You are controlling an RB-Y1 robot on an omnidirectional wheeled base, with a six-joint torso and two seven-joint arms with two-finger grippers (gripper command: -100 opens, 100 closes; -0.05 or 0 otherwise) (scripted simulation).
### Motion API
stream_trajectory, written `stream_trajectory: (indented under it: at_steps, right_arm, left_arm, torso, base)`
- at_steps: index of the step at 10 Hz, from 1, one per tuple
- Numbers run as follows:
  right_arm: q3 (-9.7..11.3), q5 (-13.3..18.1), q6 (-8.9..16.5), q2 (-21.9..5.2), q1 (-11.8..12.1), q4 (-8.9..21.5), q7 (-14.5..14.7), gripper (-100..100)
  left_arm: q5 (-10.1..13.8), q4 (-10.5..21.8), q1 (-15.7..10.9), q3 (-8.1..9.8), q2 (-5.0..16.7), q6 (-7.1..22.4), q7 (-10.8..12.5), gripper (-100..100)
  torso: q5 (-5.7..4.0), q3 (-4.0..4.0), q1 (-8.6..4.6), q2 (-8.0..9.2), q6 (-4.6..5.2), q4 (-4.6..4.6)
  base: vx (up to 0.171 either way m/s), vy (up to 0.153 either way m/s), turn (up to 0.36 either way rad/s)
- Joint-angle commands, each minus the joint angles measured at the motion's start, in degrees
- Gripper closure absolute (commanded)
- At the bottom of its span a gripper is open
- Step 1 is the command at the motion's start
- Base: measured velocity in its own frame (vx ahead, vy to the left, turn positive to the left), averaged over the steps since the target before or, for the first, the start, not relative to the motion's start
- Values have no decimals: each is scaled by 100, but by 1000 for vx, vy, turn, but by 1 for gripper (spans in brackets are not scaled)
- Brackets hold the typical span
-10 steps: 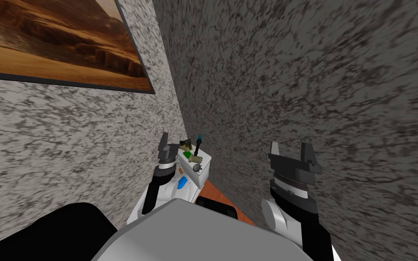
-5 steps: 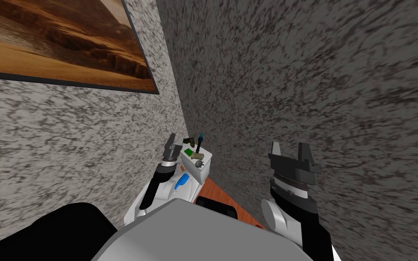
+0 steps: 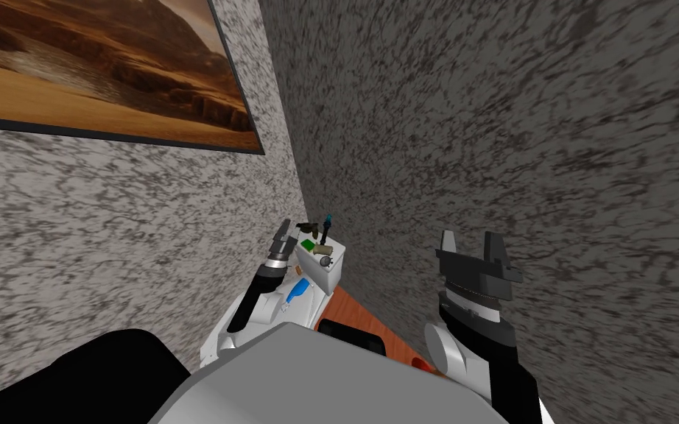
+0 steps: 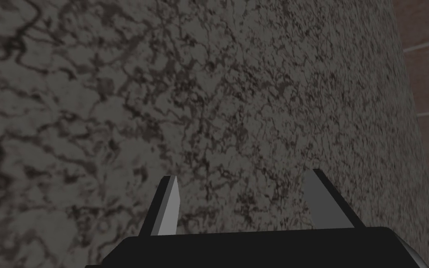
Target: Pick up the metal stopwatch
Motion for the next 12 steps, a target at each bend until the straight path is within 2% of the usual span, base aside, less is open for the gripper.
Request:
stream_trajectory:
  at_steps: [1, 2, 3, 7, 8, 9, 12]
  right_arm:
    - [0, 0, 0, 0, 0, 0, 0, 0]
    - [0, 0, 0, 0, 0, 0, 0, 0]
    - [0, 0, 0, 0, 0, 0, 0, 0]
    - [0, 0, 0, 0, 0, 0, 0, 0]
    - [0, 0, 0, 0, 0, 0, 0, 0]
    - [0, 0, 0, 0, 0, 0, 0, 0]
    - [0, 0, 0, 0, 0, 0, 0, 0]
  left_arm:
    - [63, 48, -29, 63, 75, 286, 49, -100]
    - [63, 48, -29, 63, 75, 337, 49, -100]
    - [111, 99, -49, 104, 125, 586, 81, -100]
    - [207, 201, -86, 188, 214, 1127, 145, -100]
    - [253, 250, -102, 230, 255, 1358, 176, -100]
    - [253, 250, -102, 230, 255, 1398, 176, -100]
    - [341, 350, -125, 308, 338, 1863, 232, -100]
  torso:
    - [0, 0, 0, 0, 0, 0]
    - [0, 0, 0, 1, 0, 0]
    - [0, -1, -1, -2, 0, -1]
    - [-1, 4, -6, 7, 0, 1]
    - [-1, 1, -3, 2, 0, 0]
    - [0, 0, -2, 0, 0, 0]
    - [-1, -2, -4, -4, 0, -1]
  base:
    - [-48, 5, -9]
    - [-39, 5, -6]
    - [-48, 1, -10]
    - [-61, -1, -12]
    - [-48, 3, -19]
    - [-38, 2, -12]
    - [-40, -6, -22]
